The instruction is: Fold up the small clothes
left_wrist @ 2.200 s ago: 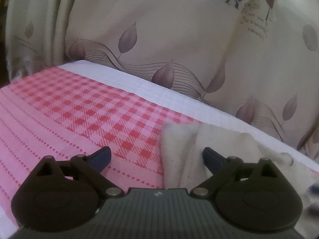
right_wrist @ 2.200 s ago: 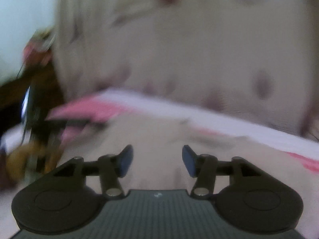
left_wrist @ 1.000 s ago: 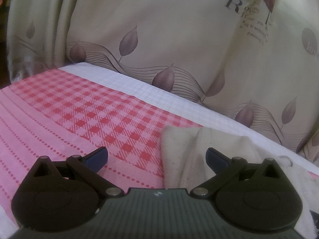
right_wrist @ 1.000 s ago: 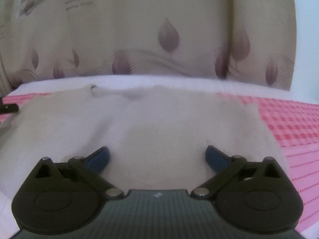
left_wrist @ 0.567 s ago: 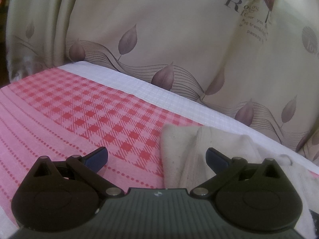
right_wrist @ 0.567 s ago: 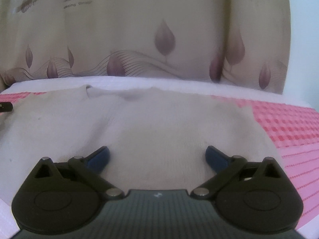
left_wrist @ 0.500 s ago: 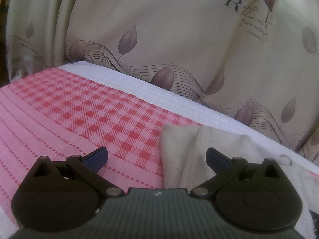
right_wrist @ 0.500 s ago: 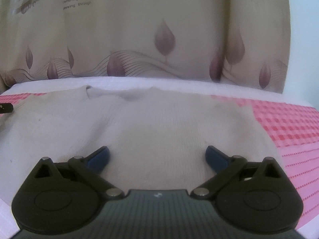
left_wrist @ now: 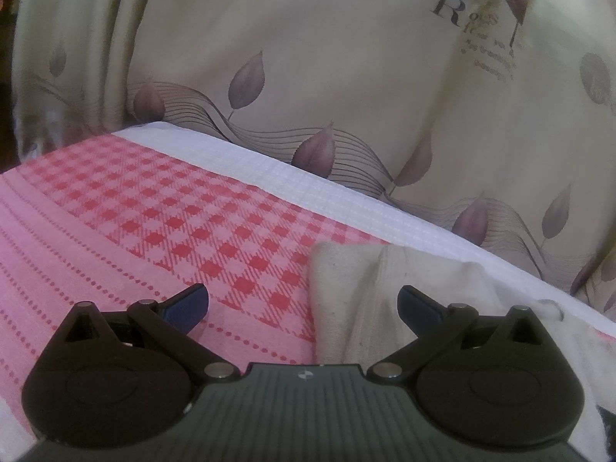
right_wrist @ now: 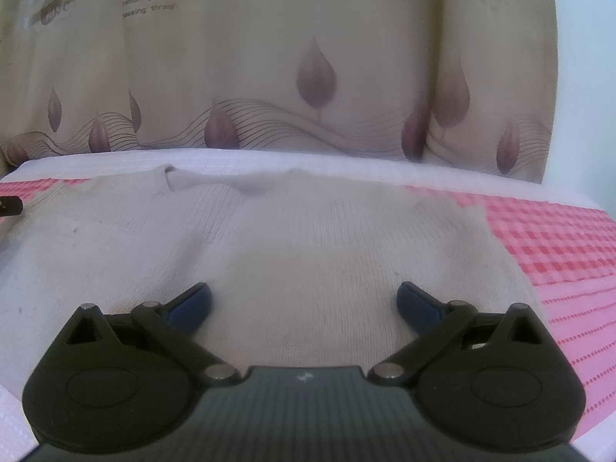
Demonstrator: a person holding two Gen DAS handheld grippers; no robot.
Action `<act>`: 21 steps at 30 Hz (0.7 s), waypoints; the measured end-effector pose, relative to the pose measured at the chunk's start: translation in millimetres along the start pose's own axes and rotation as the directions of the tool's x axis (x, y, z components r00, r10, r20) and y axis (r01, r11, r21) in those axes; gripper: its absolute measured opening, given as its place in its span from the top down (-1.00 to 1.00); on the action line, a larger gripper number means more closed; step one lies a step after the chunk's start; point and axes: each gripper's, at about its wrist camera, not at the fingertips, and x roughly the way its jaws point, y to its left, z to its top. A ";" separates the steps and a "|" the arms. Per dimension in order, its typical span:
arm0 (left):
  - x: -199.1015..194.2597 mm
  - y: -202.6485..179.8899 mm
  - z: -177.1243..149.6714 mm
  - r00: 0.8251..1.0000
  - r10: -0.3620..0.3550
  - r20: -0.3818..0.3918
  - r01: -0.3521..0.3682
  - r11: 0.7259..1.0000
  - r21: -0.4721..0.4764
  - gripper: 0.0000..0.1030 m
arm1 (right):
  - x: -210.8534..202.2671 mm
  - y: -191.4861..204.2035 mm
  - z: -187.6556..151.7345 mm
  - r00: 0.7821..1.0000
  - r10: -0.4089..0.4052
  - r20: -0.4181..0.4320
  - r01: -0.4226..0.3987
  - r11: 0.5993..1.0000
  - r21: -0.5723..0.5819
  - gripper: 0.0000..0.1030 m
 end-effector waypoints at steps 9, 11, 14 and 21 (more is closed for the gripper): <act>-1.0 -7.8 0.2 1.000 0.026 0.004 -0.027 0.999 0.037 -1.00 | 0.9 -2.9 -0.4 1.000 0.012 -0.002 -0.012 1.000 0.017 -1.00; -1.0 -8.4 0.0 1.000 0.030 0.003 -0.030 0.999 0.041 -1.00 | 1.2 -2.2 -0.4 1.000 0.007 -0.002 -0.007 1.000 0.010 -1.00; -1.4 -9.7 -0.3 0.999 0.036 0.006 -0.037 0.998 0.050 -1.00 | 0.5 -3.6 -0.8 1.000 0.008 0.000 -0.008 1.000 0.013 -1.00; -0.1 -18.5 -1.1 0.998 0.060 0.004 -0.060 0.993 0.103 -1.00 | -0.2 -0.7 -1.5 1.000 0.001 0.002 -0.001 1.000 0.003 -1.00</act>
